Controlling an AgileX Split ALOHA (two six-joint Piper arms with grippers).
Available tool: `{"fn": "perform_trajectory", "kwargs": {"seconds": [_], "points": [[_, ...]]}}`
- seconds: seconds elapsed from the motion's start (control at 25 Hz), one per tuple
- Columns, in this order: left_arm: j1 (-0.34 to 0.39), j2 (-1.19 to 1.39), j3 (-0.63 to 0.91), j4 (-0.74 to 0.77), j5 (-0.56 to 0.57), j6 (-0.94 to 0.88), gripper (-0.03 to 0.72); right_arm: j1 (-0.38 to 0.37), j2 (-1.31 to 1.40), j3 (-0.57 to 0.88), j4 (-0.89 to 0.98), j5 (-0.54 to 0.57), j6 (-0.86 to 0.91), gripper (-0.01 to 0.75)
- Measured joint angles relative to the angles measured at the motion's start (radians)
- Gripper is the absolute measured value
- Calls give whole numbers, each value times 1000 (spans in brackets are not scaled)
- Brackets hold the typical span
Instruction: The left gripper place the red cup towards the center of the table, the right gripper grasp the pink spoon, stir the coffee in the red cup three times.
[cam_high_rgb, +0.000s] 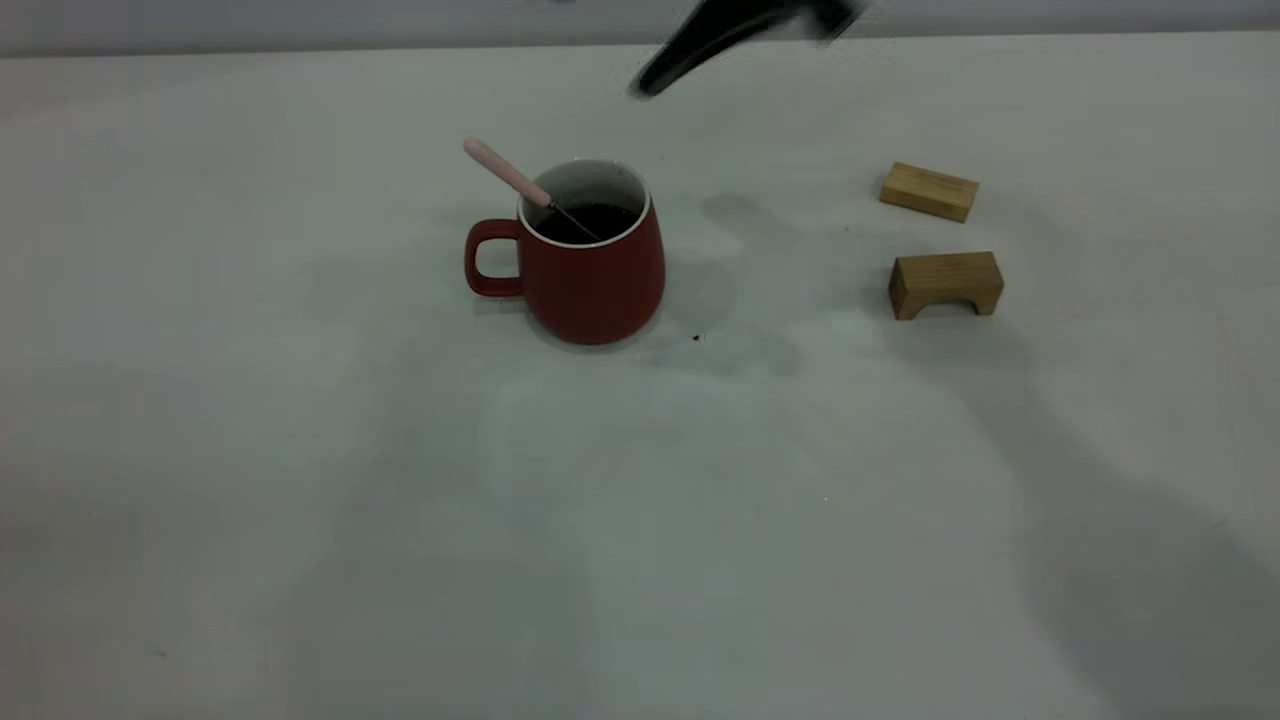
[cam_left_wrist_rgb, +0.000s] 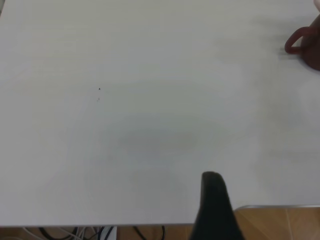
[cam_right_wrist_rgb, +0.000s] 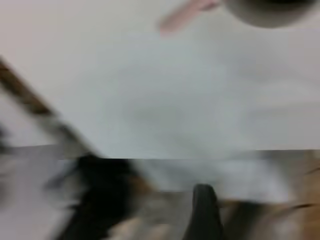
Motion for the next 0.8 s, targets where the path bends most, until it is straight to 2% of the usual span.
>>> {"fn": "perform_trajectory", "kwargs": {"seconds": [0.12,0.24,0.44,0.6,0.8], "points": [[0,0,0,0,0,0,595,1,-124,0,-196,85,-2,584],[0,0,0,0,0,0,595,1,-253,0,-331,104,-31,516],[0,0,0,0,0,0,595,16,-509,47,-517,115,-311,402],[0,0,0,0,0,0,595,30,-774,253,-531,123,-490,324],[0,0,0,0,0,0,595,30,-1151,605,-566,135,-643,242]]}}
